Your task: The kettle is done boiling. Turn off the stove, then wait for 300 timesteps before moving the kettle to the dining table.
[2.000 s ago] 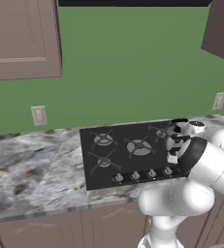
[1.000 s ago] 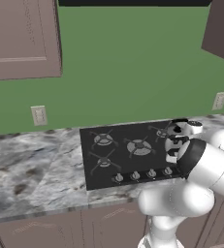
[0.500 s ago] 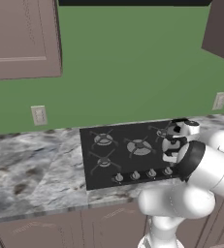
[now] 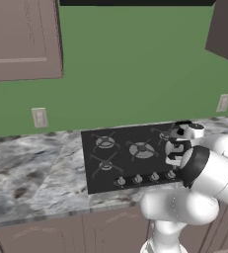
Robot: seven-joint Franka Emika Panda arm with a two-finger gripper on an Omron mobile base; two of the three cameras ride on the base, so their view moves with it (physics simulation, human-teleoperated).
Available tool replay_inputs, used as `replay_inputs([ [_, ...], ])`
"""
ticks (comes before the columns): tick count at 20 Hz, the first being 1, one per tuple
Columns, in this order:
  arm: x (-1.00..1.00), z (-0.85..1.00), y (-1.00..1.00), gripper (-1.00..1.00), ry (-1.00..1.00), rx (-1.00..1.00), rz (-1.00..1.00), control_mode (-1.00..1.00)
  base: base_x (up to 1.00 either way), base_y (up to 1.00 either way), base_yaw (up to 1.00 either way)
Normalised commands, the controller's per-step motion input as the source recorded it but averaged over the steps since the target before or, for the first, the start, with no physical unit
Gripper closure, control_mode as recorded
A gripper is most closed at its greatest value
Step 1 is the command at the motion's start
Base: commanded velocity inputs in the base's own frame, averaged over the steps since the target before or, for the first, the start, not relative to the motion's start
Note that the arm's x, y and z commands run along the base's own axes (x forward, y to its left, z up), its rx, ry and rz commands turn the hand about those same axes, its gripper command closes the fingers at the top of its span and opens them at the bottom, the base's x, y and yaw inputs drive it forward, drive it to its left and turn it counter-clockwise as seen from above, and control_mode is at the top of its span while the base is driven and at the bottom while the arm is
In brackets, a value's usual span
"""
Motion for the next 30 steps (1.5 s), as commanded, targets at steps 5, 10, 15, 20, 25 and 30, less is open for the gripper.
replay_inputs([
  [5, 0.00, 0.48, -0.16, -1.00, 0.00, 0.00, -0.05, -1.00, 0.00, 0.00, 0.00],
  [10, 0.00, 0.50, -0.18, -1.00, 0.00, -0.01, -0.05, -1.00, 0.00, 0.00, 0.00],
  [15, 0.00, 0.55, -0.18, -1.00, 0.02, -0.02, -0.05, -1.00, 0.00, 0.00, 0.00],
  [20, 0.00, 0.37, -0.15, -1.00, 0.04, -0.01, -0.04, -1.00, 0.00, 0.00, 0.00],
  [25, 0.00, 0.11, -0.12, -1.00, 0.05, 0.00, 0.00, -1.00, 0.00, 0.00, 0.00],
  [30, 0.00, 0.45, -0.20, -1.00, 0.07, -0.02, 0.00, -1.00, 0.00, 0.00, 0.00],
])
